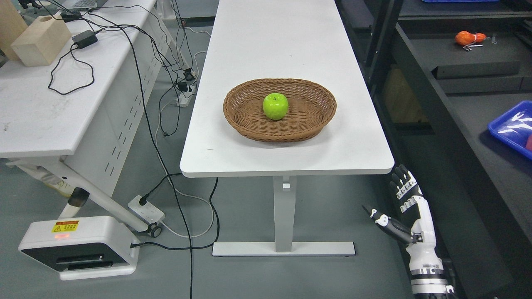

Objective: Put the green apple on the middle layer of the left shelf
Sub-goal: 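Raise the right hand and move it toward the wicker basket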

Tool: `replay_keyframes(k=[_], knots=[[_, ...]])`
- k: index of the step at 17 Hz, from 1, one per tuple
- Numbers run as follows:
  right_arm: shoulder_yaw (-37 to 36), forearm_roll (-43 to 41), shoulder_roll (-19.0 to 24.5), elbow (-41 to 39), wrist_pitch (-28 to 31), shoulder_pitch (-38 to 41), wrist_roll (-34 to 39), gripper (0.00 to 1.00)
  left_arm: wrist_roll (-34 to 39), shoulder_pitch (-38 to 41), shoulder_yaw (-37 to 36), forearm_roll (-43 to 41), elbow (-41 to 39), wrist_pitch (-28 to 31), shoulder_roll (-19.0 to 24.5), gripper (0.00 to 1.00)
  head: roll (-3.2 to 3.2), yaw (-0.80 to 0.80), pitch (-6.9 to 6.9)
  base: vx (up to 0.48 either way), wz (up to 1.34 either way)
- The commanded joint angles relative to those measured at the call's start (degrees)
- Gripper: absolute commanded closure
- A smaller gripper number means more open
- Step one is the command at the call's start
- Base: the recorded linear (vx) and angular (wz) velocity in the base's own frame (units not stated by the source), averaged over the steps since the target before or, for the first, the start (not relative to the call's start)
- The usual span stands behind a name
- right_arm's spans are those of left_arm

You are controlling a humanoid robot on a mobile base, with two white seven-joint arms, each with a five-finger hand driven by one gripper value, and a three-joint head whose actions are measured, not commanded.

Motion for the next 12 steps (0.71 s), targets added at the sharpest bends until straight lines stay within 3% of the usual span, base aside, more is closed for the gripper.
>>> replay_keyframes(k=[1,8,11,12], knots=[[-0.3,0.0,-1.0,0.0,0.1,0.0,0.2,0.0,-0.1,0.0,0.0,0.0,0.1,0.0,1.0,0.0,0.0,0.0,0.0,0.227,0.15],[-0.7,-0.4,-1.0,0.1,0.8,0.3,1.0,0.0,0.0,0.0,0.0,0.0,0.1,0.0,1.0,0.0,0.0,0.0,0.0,0.197,0.09],[-1.9,0.6,-1.0,-0.4,-2.7,-0.1,1.7,0.0,0.0,0.0,0.0,0.0,0.0,0.0,1.0,0.0,0.0,0.0,0.0,0.07,0.03],[-2.5,4.6,-5.3,-1.0,-4.4,-0.3,1.7,0.0,-0.1,0.0,0.0,0.0,0.0,0.0,1.0,0.0,0.0,0.0,0.0,0.073,0.03]])
